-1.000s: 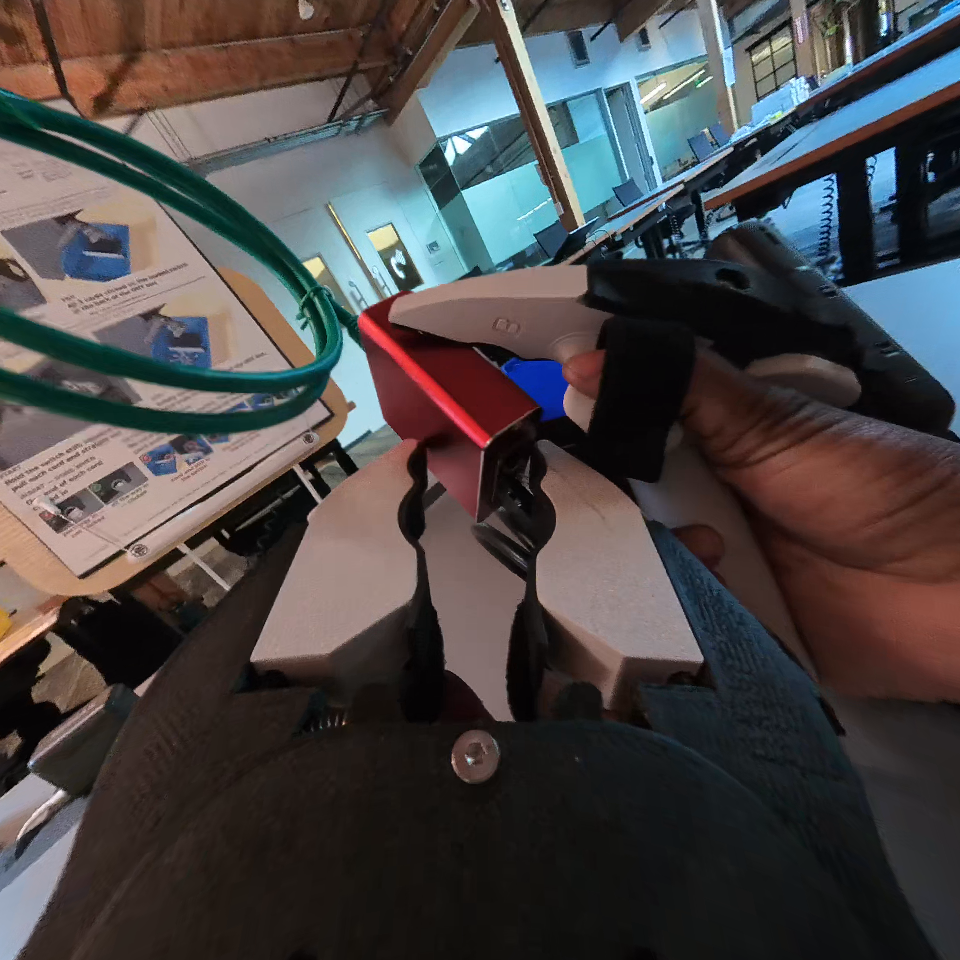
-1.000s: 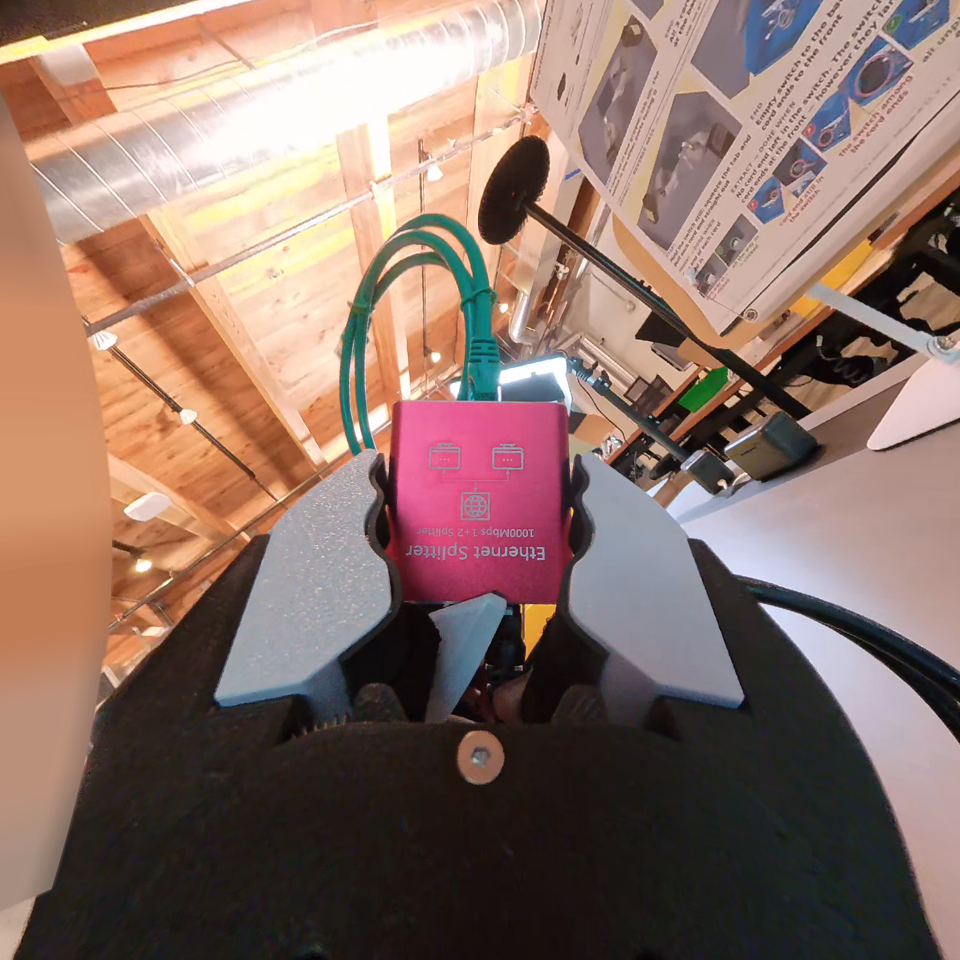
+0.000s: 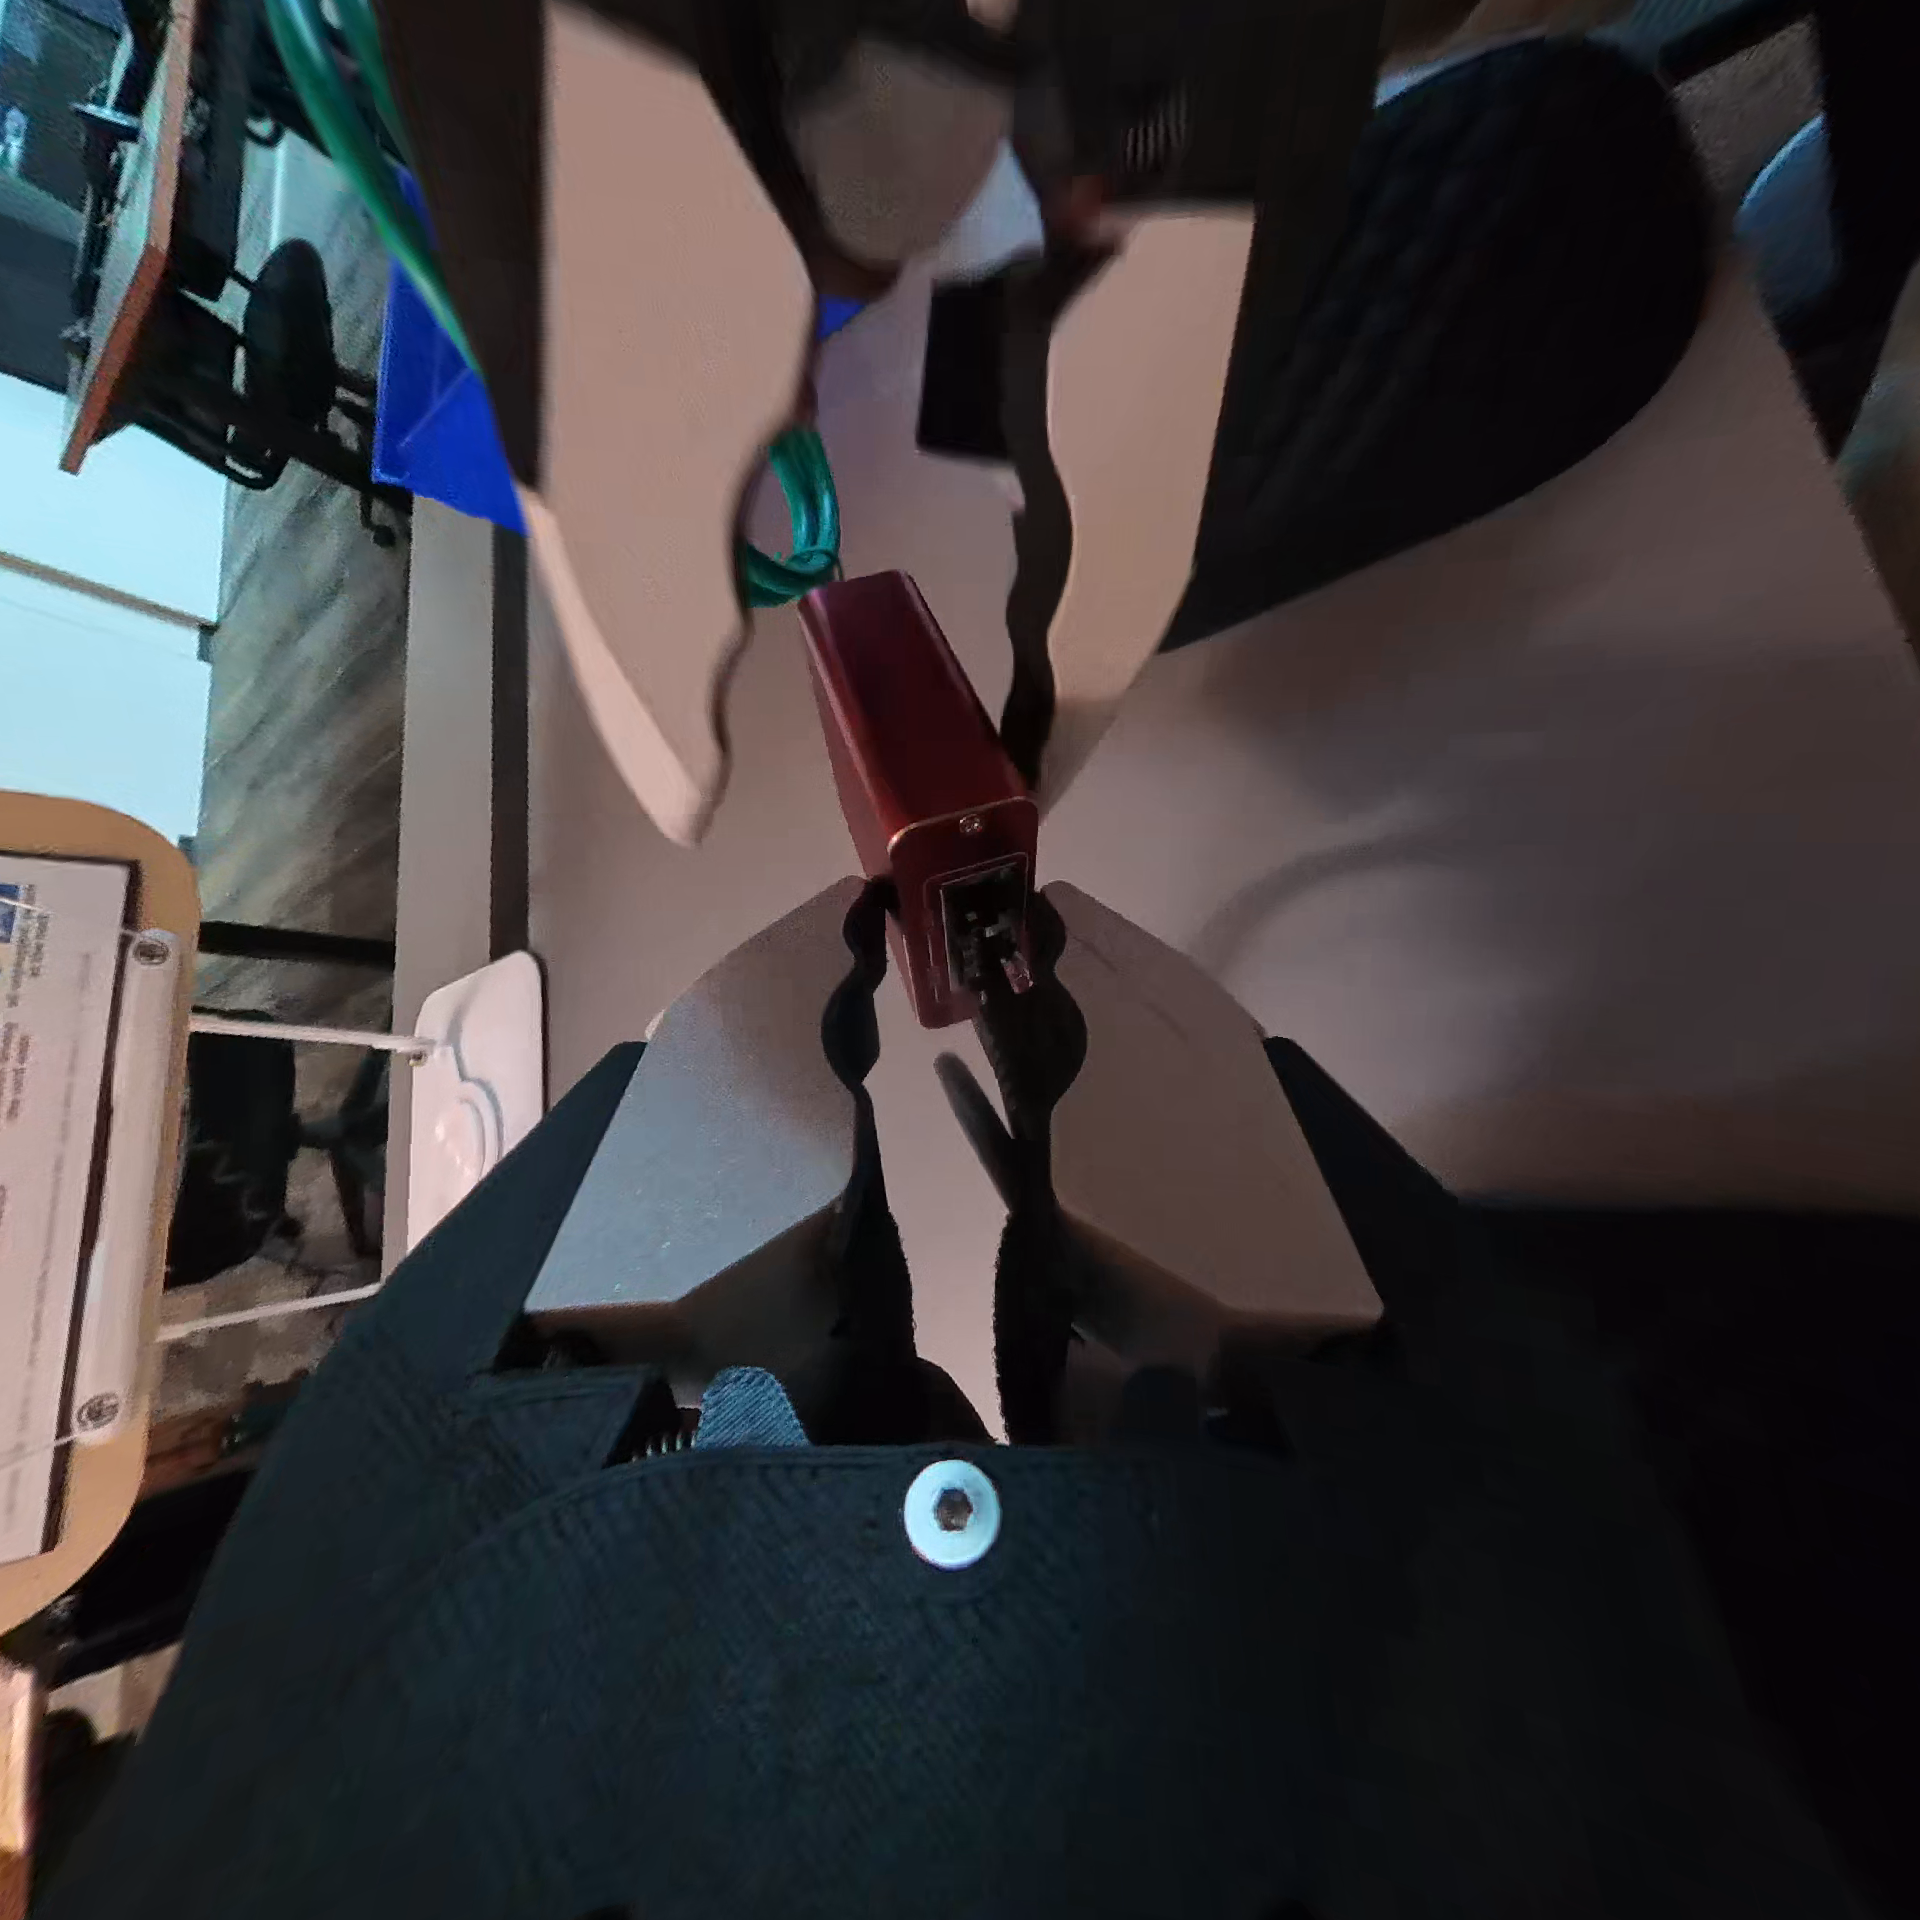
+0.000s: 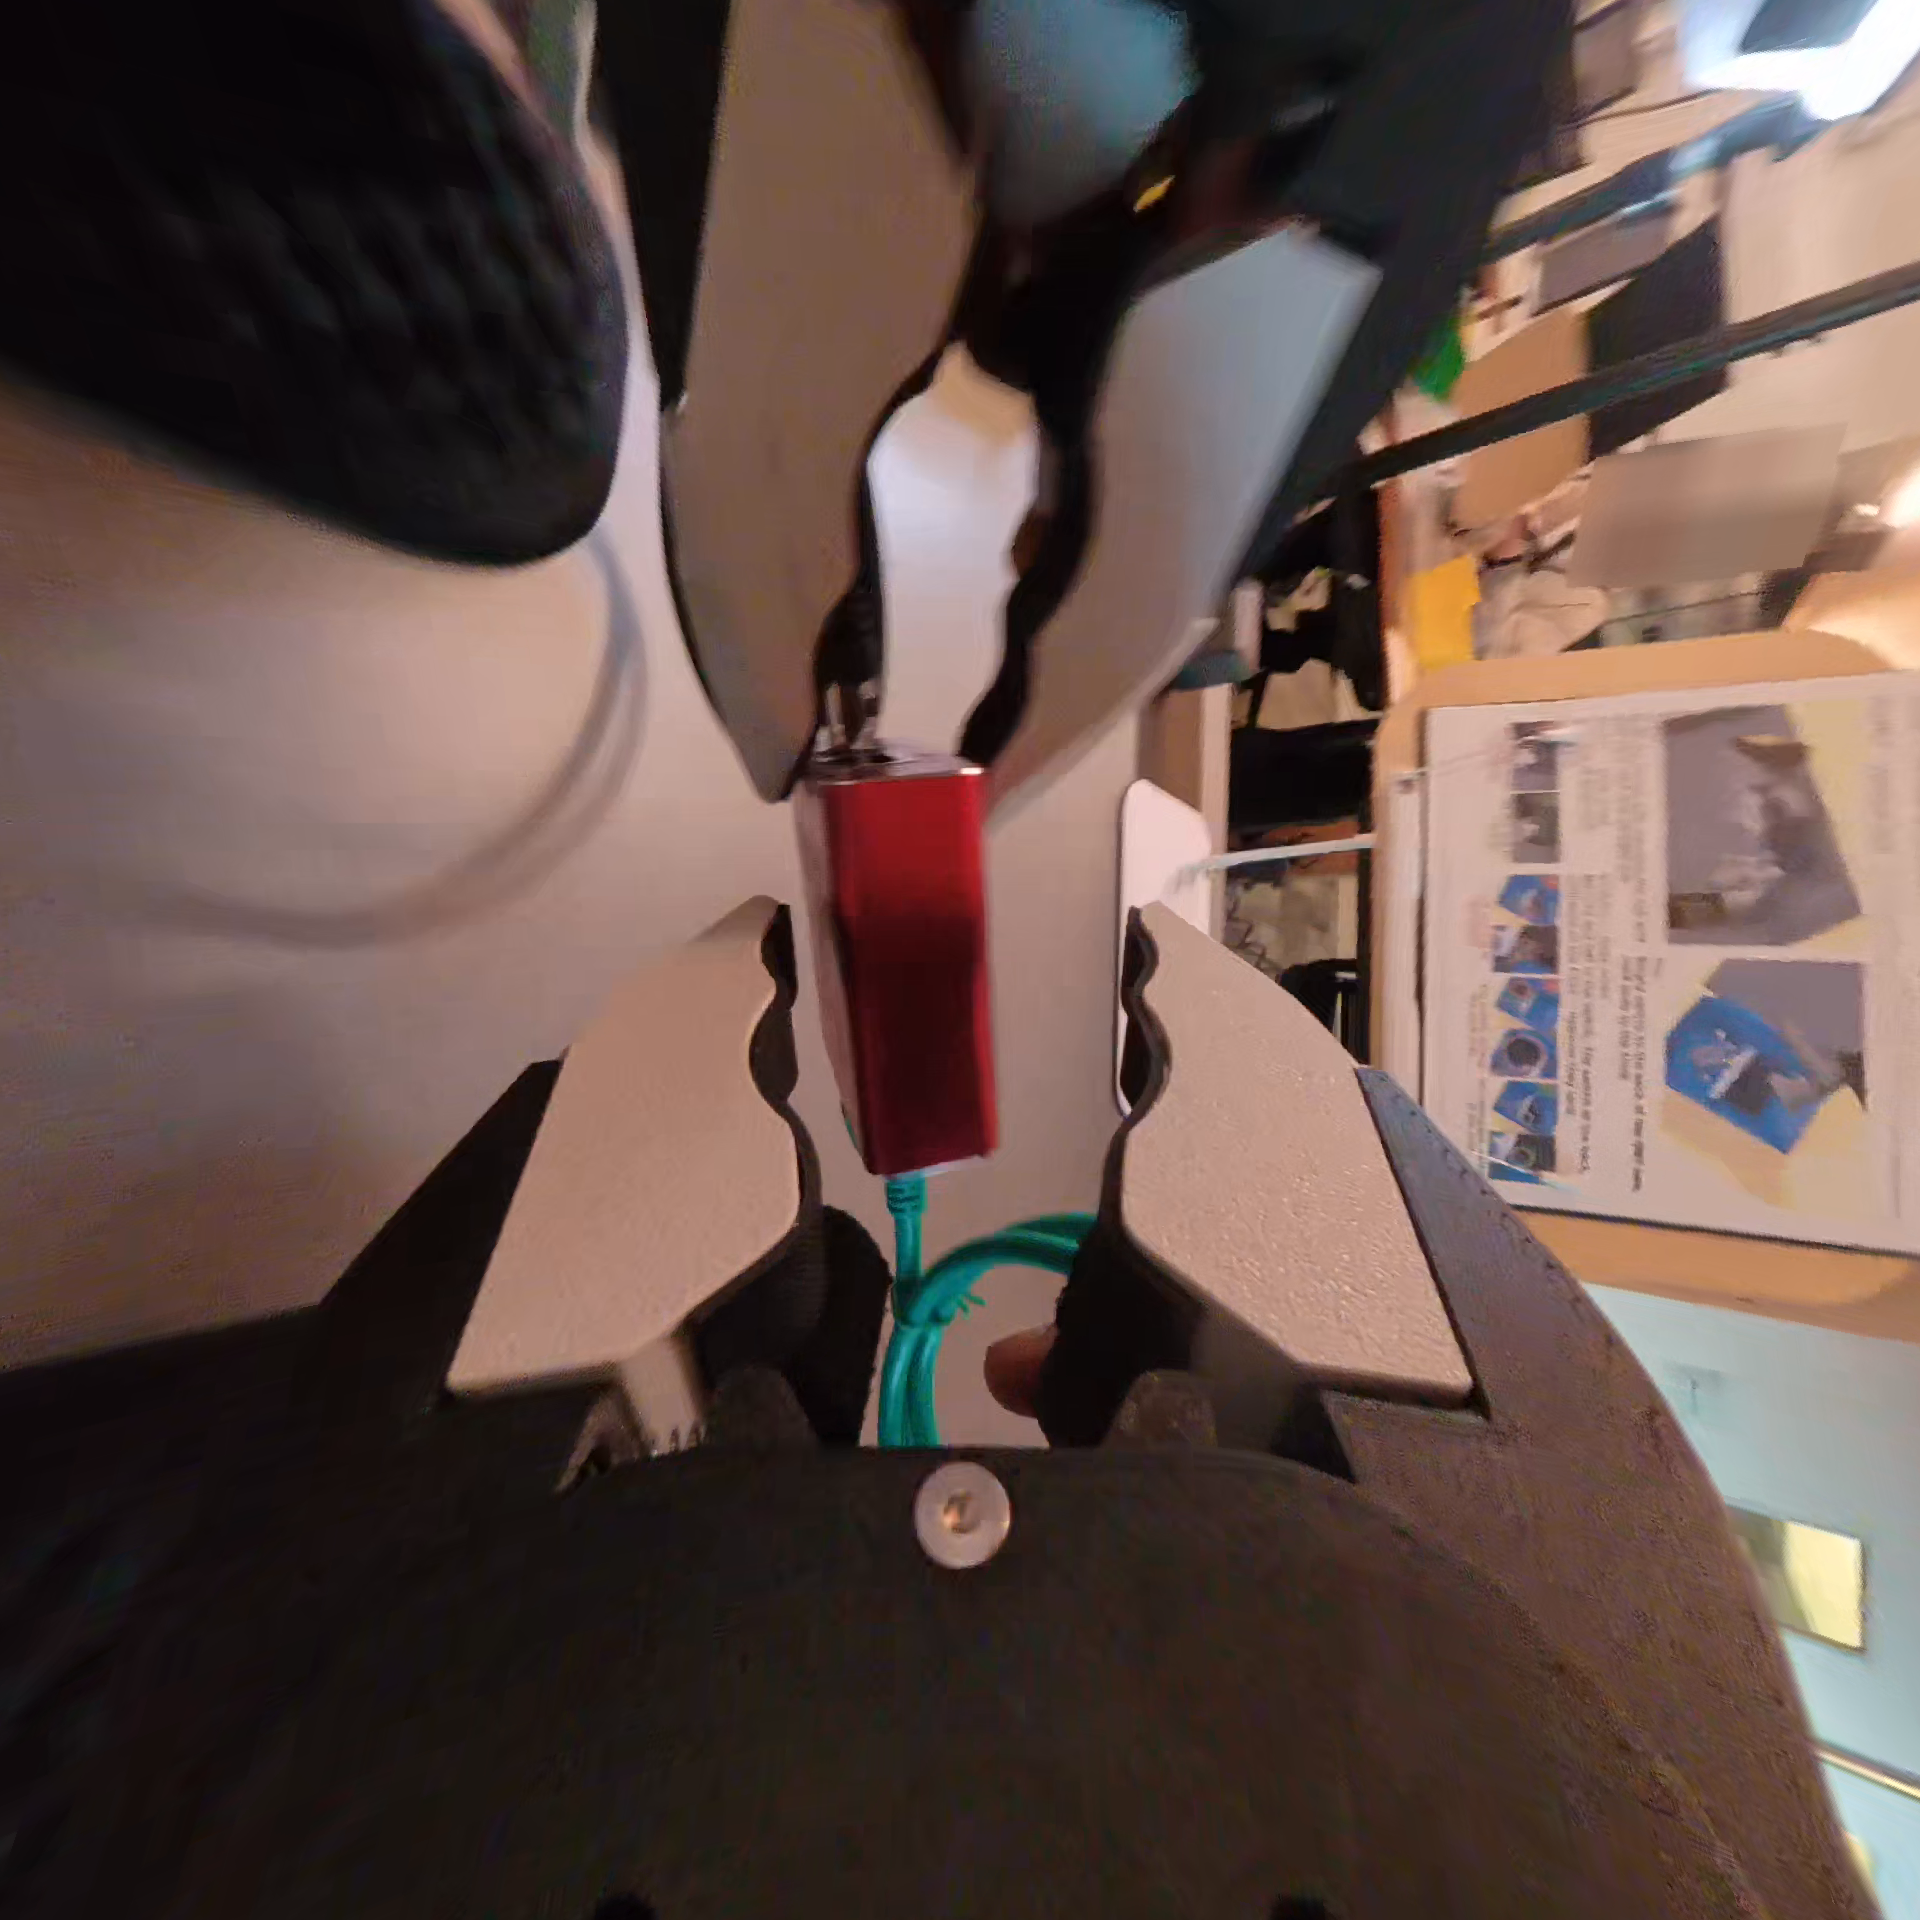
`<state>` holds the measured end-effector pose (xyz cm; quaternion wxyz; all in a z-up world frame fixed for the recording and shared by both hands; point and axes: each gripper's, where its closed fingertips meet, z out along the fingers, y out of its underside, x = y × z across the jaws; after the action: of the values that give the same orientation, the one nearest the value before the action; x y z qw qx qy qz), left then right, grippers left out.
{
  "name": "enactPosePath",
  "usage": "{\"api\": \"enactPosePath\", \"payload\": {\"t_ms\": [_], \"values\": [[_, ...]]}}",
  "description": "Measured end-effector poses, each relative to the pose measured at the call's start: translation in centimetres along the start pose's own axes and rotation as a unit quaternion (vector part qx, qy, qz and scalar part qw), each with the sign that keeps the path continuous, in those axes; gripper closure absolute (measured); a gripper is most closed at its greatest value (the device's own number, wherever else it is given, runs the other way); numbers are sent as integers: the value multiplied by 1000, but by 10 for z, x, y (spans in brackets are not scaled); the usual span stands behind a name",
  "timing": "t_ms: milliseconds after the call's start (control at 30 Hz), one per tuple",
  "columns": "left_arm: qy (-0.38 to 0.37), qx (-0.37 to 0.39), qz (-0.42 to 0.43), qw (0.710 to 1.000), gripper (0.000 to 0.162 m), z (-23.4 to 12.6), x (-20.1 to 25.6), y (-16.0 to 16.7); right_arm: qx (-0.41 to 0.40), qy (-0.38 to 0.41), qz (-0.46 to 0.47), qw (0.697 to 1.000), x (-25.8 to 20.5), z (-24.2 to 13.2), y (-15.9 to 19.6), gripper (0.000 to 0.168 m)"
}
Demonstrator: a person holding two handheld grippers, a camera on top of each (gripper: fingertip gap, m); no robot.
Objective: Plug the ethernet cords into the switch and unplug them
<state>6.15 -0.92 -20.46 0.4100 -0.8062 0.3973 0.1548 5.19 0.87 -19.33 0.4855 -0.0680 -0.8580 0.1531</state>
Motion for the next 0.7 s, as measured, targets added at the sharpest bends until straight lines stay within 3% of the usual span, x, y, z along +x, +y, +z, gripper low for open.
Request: {"api": "enactPosePath", "payload": {"t_ms": [133,267,333,467,700], "values": [[-9,10,20,1000,135,-2,3,-10,-34,9,-33,999,-12,14,10,126],[-33,2,55,998,135,2,5,-10,-13,15,-9,1000,-17,15,12,135],[-51,33,28,998,133,-4,1,-18,-5,20,9,1000,-18,15,19,139],[-105,72,-41,991,110,-30,-18,-20,43,9,88,995,-21,10,26,139],[-235,125,-102,959,108,-73,-37,-8,76,-3,166,983,-19,9,34,139]]}}
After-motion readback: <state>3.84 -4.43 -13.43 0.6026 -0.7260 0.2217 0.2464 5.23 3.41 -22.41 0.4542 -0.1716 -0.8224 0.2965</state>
